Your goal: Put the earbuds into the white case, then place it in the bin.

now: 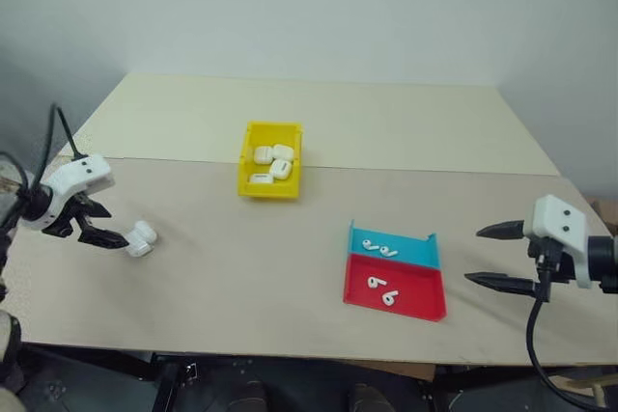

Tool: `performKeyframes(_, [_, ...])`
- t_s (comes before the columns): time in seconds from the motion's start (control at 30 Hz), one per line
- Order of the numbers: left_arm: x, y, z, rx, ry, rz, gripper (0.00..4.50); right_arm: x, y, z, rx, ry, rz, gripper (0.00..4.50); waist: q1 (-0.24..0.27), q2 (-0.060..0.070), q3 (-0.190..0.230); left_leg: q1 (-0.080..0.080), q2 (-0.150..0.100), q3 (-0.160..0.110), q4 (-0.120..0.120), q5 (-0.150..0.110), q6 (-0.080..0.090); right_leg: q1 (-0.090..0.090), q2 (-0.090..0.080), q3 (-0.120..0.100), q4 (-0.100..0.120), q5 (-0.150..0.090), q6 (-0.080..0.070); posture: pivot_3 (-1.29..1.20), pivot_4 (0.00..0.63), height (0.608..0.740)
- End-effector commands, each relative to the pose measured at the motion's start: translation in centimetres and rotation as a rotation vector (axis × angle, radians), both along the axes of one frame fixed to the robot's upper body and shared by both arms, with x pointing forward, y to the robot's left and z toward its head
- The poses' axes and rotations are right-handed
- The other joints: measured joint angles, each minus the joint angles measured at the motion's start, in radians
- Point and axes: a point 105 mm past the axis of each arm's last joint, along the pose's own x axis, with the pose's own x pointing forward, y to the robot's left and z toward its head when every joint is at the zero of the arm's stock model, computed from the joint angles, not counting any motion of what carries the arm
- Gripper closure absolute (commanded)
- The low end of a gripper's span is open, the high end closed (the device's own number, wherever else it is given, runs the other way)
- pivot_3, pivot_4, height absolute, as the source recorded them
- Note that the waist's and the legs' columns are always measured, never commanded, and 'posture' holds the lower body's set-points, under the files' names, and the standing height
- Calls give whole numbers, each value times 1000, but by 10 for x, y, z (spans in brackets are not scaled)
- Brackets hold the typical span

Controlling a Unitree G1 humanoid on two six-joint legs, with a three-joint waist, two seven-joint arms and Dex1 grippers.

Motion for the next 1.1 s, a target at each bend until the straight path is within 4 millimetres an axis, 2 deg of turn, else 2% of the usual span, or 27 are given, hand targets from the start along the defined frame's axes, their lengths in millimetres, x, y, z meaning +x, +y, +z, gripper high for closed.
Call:
performKeyframes(0.03, [2,2,-1,5,30,-11,0,0,-1,10,-13,-25,-8,15,-1,0,0,0,0,0,0,0,0,0,0,0,1,0,0,0,150,740])
performKeyframes(0.37, [14,-7,-18,43,48,-44,0,3,-1,8,-21,-31,-34,15,-6,0,0,0,0,-1,1,0,0,0,0,0,4,0,1,0,150,740])
performKeyframes(1.1, [24,-16,-30,91,75,15,0,6,-1,3,-53,-41,-46,15,-7,0,0,2,0,-1,2,0,0,0,0,0,8,0,1,0,150,740])
